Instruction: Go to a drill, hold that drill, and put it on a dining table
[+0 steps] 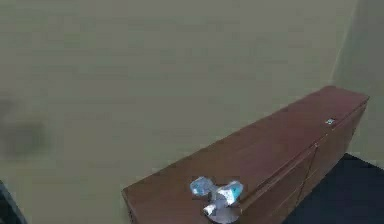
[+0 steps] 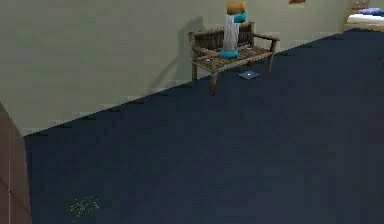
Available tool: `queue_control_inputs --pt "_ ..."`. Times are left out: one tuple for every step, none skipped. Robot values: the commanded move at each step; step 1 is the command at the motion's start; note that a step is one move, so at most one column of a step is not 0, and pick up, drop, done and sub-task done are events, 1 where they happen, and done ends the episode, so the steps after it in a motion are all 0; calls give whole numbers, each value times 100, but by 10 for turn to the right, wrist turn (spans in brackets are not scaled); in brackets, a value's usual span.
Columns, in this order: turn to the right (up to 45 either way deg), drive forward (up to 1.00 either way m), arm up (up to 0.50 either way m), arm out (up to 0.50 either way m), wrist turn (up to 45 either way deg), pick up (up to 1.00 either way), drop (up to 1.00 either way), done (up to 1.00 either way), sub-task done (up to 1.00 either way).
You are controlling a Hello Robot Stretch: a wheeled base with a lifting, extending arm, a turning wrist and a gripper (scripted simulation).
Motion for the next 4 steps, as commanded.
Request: queue_control_inputs --pt "-450 0 0 0 0 0 0 0 0" --pt "-390 0 0 0 0 0 0 0 0" --pt "0 0 50 0 0 0 0 0 0" --pt "0 0 38 0 0 0 0 0 0"
